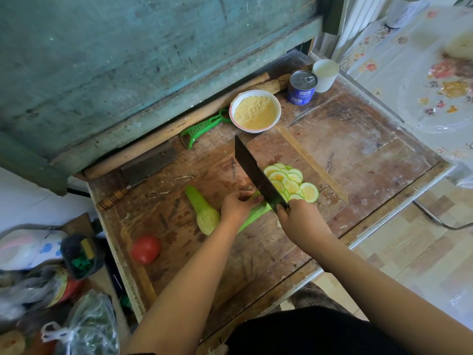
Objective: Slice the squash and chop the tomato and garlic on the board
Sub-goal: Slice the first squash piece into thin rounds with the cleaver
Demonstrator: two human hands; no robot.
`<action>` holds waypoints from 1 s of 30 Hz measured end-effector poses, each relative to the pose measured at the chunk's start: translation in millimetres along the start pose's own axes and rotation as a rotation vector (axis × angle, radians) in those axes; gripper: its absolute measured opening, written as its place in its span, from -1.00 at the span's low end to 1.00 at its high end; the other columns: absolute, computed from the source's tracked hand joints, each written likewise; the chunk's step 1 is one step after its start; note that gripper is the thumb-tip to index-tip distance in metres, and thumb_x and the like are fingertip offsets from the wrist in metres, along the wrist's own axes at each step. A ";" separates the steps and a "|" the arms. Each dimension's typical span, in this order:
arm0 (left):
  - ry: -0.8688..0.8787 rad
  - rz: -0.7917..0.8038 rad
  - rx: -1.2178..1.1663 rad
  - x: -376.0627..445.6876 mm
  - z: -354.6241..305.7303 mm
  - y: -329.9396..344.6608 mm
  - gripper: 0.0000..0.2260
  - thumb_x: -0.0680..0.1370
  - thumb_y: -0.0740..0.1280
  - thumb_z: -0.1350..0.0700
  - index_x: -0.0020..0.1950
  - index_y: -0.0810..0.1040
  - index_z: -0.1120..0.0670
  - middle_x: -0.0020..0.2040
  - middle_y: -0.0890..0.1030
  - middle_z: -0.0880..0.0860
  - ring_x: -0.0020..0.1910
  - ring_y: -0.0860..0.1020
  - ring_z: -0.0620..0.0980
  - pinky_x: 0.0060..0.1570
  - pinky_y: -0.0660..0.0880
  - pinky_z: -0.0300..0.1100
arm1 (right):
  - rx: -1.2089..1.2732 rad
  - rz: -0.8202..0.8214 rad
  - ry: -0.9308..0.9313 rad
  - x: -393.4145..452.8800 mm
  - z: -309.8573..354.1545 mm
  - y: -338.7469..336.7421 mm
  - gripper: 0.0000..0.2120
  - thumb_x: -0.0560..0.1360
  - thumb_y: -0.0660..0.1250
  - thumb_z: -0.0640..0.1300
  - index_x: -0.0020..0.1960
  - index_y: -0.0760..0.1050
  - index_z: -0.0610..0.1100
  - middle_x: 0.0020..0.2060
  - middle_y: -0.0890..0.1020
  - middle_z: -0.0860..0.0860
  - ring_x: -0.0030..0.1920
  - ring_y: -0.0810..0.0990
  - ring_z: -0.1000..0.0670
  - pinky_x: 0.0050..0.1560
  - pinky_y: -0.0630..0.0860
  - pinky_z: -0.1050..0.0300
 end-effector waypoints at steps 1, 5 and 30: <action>-0.004 -0.004 -0.004 0.1 0.5 0.4 -0.75 0.37 0.54 0.07 -0.02 0.62 0.11 -0.02 0.66 0.05 -0.02 0.60 -0.03 0.07 0.51 -0.11 | -0.009 0.007 0.000 0.3 0.2 1.1 -0.63 0.62 0.13 -0.02 -0.34 0.27 -0.11 -0.43 0.42 -0.04 -0.44 0.39 -0.04 -0.47 0.25 0.16; -0.002 -0.008 -0.008 0.7 -0.7 0.7 -0.79 0.37 0.54 0.09 -0.07 0.61 0.10 -0.06 0.64 0.05 -0.03 0.59 -0.01 0.05 0.50 -0.10 | -0.037 0.019 0.016 4.0 0.2 6.1 -0.63 0.62 0.11 0.00 -0.33 0.26 -0.11 -0.41 0.41 -0.05 -0.44 0.38 -0.03 -0.48 0.23 0.16; 0.011 0.039 0.042 -0.9 -2.0 -4.2 -0.72 0.37 0.53 0.00 0.00 0.58 0.06 0.03 0.63 0.01 0.04 0.58 -0.03 0.11 0.51 -0.11 | 0.002 0.008 0.020 10.4 -5.5 12.0 -0.64 0.61 0.13 -0.01 -0.33 0.28 -0.12 -0.42 0.41 -0.05 -0.44 0.37 -0.04 -0.48 0.18 0.15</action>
Point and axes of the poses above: each hand's wrist, its own x-axis towards the middle knuckle, its own y-axis out of the palm, z = x × y, the point moved 1 cm from there along x, towards the middle knuckle
